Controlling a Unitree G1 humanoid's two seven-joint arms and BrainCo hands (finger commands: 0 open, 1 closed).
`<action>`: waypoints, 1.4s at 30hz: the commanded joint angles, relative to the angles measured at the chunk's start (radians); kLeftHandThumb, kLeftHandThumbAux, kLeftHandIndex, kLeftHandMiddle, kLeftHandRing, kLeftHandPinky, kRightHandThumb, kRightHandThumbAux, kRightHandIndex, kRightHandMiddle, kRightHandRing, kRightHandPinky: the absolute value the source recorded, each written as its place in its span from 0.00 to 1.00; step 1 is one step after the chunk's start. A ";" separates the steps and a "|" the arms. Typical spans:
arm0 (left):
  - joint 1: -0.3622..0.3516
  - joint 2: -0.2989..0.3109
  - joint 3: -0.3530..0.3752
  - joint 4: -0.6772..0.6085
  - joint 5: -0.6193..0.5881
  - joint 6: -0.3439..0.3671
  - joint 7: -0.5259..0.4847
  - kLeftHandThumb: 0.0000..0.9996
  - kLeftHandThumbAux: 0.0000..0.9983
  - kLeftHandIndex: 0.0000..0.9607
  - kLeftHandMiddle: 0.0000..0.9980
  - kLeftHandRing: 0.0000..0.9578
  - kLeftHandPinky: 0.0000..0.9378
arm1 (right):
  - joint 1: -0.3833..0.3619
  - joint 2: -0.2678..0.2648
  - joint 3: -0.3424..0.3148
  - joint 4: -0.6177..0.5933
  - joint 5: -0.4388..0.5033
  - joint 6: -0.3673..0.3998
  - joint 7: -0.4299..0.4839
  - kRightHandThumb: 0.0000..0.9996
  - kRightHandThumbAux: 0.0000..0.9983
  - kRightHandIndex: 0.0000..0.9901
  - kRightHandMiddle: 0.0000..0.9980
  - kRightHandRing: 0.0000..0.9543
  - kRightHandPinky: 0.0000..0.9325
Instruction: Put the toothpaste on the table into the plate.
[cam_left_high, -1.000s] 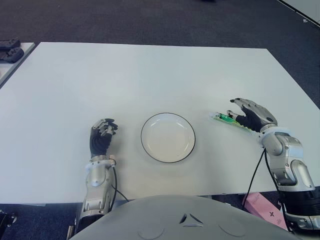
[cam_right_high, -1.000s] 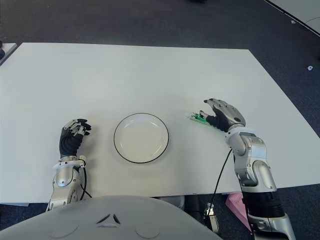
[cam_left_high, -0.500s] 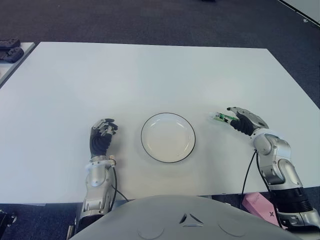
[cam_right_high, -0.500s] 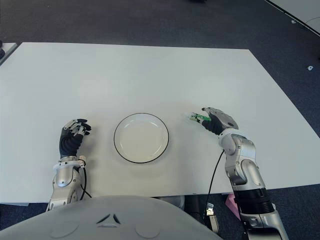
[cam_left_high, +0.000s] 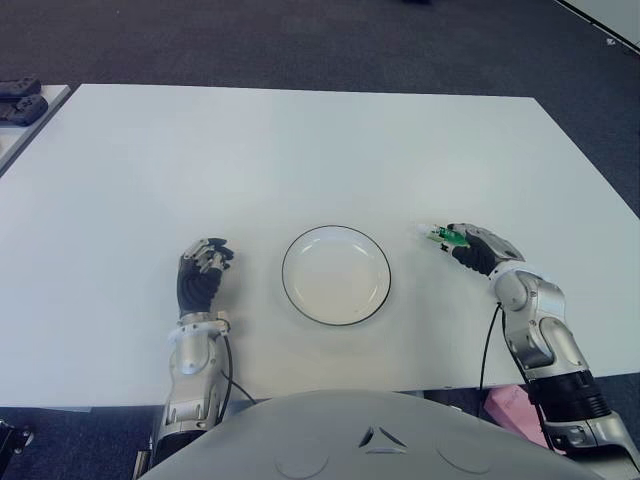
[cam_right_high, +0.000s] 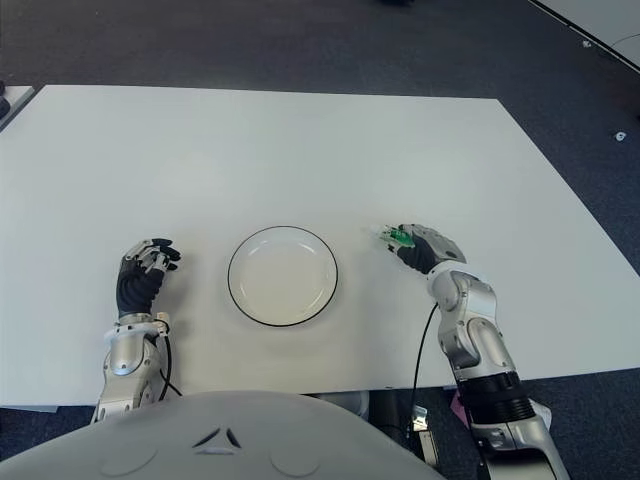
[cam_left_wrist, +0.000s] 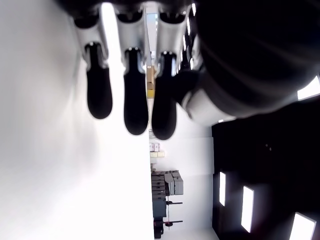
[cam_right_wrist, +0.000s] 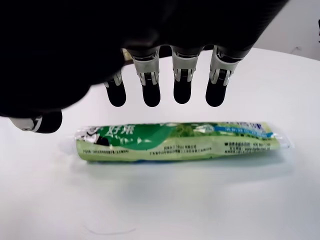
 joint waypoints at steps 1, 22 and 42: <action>0.013 -0.008 -0.002 0.016 0.003 0.030 0.003 0.71 0.72 0.45 0.53 0.53 0.53 | -0.007 0.016 0.023 0.027 0.004 0.022 -0.005 0.56 0.13 0.00 0.00 0.00 0.00; 0.037 -0.003 0.010 -0.014 -0.003 0.054 -0.006 0.71 0.72 0.45 0.54 0.54 0.54 | -0.104 0.051 0.124 0.330 0.026 0.006 -0.093 0.56 0.13 0.00 0.00 0.00 0.00; 0.057 0.006 0.020 -0.028 -0.021 0.049 -0.018 0.71 0.72 0.45 0.54 0.54 0.53 | -0.281 0.152 0.238 0.784 0.029 0.003 -0.272 0.55 0.15 0.00 0.00 0.00 0.00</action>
